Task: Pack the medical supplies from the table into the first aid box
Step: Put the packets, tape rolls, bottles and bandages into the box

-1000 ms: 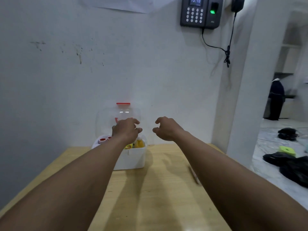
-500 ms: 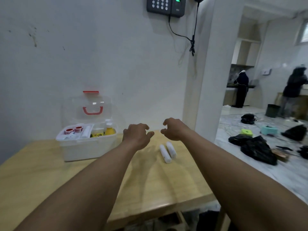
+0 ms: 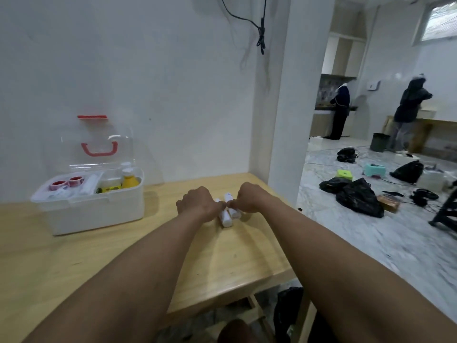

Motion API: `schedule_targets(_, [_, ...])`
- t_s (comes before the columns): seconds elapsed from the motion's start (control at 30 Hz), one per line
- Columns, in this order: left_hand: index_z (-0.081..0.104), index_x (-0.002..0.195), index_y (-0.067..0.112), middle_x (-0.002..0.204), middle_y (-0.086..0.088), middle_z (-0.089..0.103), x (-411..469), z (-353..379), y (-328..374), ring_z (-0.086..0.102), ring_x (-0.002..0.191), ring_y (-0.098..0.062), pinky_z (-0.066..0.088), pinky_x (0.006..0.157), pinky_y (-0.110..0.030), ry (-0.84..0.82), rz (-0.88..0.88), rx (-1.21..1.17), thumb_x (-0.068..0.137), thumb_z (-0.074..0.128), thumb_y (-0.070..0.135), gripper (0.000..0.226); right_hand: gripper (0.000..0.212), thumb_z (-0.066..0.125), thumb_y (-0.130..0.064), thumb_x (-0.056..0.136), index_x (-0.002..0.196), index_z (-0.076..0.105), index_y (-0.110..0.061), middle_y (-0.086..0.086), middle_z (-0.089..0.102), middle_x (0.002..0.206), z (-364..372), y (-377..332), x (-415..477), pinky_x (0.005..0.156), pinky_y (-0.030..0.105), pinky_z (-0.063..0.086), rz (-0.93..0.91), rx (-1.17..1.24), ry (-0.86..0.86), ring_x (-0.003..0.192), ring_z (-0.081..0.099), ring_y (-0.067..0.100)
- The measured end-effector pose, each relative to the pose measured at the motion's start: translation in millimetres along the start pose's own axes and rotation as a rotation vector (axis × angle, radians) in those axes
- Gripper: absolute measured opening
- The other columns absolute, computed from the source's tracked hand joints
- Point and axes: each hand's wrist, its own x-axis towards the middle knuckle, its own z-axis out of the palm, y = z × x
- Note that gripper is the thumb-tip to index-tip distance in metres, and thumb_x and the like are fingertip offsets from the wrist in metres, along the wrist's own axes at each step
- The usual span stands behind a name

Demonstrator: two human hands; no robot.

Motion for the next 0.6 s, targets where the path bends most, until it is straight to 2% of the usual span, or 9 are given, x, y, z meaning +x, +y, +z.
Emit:
schedule_targets(0.07, [0.064,0.08,0.015,0.082,0.0,0.066,1,-2,3,0.064,0.078,-0.023,0.041,0.065,-0.03,-0.019,-0.046,-0.088,0.072,0.066,0.05,0.035,0.036,0.062,-0.039,0.087,0.068,0.05,-0.012,0.001,0.051,0.066,-1,0,1,0.053,0.027,0.033,0.025,0.033,-0.006,0.062,0.047,0.017])
schedule_targets(0.17, [0.058,0.075,0.012,0.079,-0.002,0.062,5,-5,5,0.059,0.07,-0.023,0.037,0.056,-0.027,-0.07,-0.092,-0.193,0.069,0.073,0.039,0.031,0.03,0.063,-0.033,0.085,0.068,0.049,-0.012,0.0,0.05,0.068,-5,0,1,0.052,0.026,0.033,0.053,0.053,-0.028,0.065,0.049,0.019])
schedule_targets(0.33, [0.056,0.079,0.01,0.086,-0.005,0.064,11,-10,4,0.061,0.076,-0.021,0.042,0.058,-0.027,-0.105,-0.116,-0.266,0.071,0.077,0.031,0.032,0.031,0.06,-0.037,0.084,0.077,0.05,-0.008,0.004,0.049,0.077,-8,-1,-3,0.056,0.028,0.036,0.058,0.006,-0.041,0.071,0.05,0.023])
schedule_targets(0.5, [0.052,0.073,0.009,0.073,-0.002,0.054,11,-19,1,0.055,0.07,-0.021,0.037,0.056,-0.026,-0.088,-0.111,-0.299,0.079,0.073,0.033,0.033,0.042,0.059,-0.042,0.086,0.061,0.052,-0.008,0.002,0.05,0.058,-12,-4,-6,0.054,0.026,0.038,0.042,0.115,0.011,0.057,0.048,0.02])
schedule_targets(0.6, [0.053,0.074,0.007,0.072,-0.002,0.051,10,-35,-3,0.052,0.07,-0.022,0.036,0.057,-0.027,-0.064,-0.119,-0.362,0.083,0.068,0.036,0.033,0.041,0.059,-0.04,0.085,0.06,0.056,-0.007,0.004,0.054,0.06,-21,-12,-9,0.059,0.026,0.041,-0.003,0.199,0.043,0.061,0.051,0.022])
